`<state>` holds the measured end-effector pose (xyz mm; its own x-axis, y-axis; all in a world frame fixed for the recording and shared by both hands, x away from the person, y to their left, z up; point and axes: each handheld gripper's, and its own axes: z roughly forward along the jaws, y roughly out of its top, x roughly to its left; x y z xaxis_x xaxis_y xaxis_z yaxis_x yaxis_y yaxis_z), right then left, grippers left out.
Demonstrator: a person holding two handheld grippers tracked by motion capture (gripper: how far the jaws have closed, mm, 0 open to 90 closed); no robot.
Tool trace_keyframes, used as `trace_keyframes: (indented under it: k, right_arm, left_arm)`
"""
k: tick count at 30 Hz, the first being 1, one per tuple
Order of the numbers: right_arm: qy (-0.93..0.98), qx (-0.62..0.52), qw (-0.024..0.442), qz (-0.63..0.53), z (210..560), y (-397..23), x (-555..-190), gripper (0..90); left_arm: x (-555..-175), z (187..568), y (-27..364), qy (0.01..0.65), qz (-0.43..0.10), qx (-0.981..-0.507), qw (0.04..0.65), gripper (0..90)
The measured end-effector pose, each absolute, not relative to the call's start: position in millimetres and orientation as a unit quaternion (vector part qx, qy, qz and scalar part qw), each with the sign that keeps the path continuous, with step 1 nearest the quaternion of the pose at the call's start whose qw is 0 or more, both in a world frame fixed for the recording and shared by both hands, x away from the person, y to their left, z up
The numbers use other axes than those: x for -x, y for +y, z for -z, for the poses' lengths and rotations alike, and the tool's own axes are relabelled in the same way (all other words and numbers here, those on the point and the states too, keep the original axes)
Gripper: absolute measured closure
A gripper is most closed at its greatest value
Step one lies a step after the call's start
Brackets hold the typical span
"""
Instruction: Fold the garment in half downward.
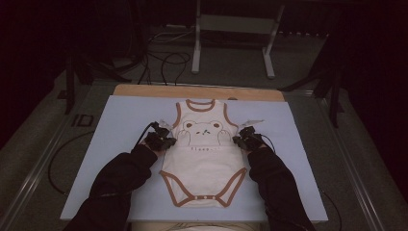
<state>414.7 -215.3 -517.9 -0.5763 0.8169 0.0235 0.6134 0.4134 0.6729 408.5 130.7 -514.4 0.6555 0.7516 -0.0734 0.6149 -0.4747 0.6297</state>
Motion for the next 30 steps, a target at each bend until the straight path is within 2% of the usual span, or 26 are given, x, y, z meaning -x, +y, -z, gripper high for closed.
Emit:
trace_keyframes:
  k: [14, 30]
  right_arm:
    - [0.825, -0.417, 0.169, -0.342, 498, -216, -408, 90.0]
    - [0.824, -0.395, 0.175, -0.366, 474, -225, -388, 90.0]
  left_arm:
    - [-405, 497, 137, 0.398, -0.104, -0.846, 0.338, 89.9]
    - [-388, 475, 142, 0.367, -0.116, -0.852, 0.355, 89.8]
